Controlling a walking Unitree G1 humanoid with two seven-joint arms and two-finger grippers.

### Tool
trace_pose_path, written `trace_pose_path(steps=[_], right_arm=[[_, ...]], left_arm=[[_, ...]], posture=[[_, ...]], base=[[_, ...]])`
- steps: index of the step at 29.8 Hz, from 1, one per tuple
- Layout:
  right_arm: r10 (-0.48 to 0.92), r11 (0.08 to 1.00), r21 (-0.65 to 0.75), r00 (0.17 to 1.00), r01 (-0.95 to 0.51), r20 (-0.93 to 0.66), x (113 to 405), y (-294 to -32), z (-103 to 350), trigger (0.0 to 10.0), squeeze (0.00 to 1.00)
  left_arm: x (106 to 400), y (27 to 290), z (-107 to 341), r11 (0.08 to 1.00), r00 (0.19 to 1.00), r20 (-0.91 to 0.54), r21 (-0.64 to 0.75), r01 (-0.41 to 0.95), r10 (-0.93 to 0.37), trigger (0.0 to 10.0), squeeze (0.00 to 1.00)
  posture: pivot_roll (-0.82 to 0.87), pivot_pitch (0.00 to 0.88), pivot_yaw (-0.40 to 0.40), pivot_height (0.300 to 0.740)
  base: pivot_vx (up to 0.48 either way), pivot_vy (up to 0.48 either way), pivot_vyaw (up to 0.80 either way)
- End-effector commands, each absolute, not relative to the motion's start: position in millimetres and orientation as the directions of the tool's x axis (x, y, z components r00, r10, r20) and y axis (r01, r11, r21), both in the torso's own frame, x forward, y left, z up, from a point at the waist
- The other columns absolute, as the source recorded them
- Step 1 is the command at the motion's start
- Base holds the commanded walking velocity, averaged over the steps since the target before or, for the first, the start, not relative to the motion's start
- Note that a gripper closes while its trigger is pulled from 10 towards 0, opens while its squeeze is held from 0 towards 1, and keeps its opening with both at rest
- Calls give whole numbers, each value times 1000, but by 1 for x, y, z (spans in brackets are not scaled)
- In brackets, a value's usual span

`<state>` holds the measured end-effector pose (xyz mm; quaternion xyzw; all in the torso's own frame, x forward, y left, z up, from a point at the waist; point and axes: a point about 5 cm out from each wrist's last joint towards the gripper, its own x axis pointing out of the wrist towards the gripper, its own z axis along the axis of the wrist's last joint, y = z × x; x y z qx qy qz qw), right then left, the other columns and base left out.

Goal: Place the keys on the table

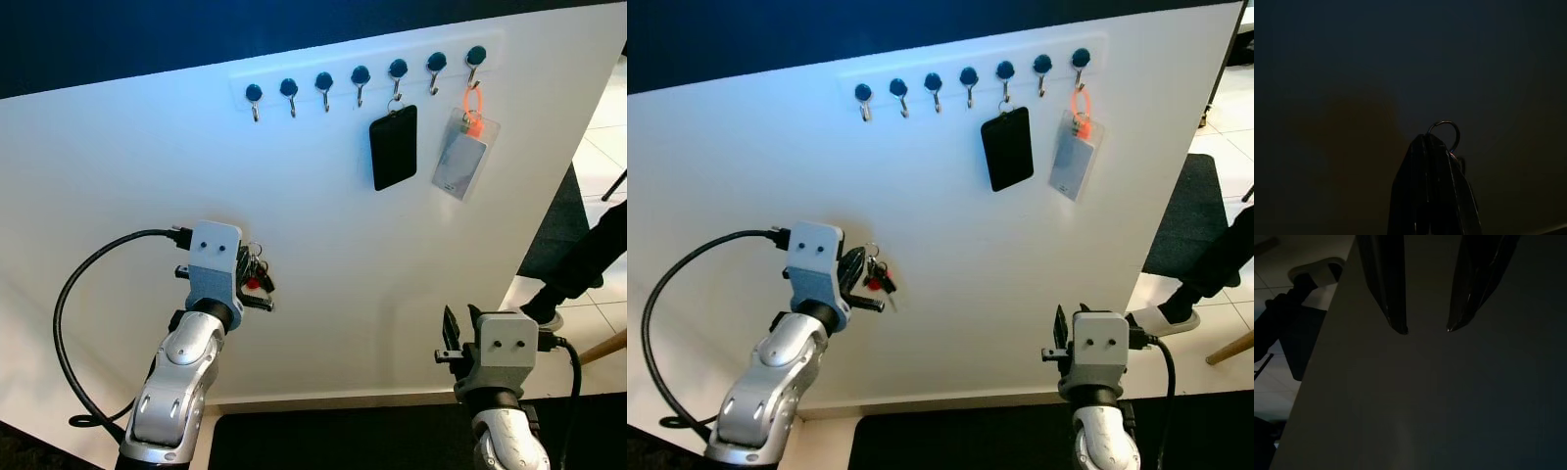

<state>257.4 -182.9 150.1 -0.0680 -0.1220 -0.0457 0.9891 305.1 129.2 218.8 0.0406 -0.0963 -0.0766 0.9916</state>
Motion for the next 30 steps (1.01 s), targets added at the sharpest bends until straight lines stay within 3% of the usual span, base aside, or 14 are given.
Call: trace_pose_path(steps=[1, 8, 30], right_arm=[[-72, 989, -107, 971, 99, 228, 253, -179, 146, 10000, 0], [-48, 993, -95, 976, 70, 213, 253, -168, 143, 10000, 0], [-32, 994, -98, 977, 53, 210, 258, -165, 143, 10000, 0]], left_arm=[[305, 137, 211, 987, 978, 163, 114, 110, -128, 10000, 0], [304, 136, 205, 987, 981, 146, 116, 112, -129, 10000, 0], [305, 135, 200, 986, 983, 134, 120, 112, -128, 10000, 0]], posture=[[-39, 225, 164, 740], [-37, 222, 166, 740], [-35, 215, 162, 740]], base=[[0, 0, 0], [0, 0, 0], [0, 0, 0]])
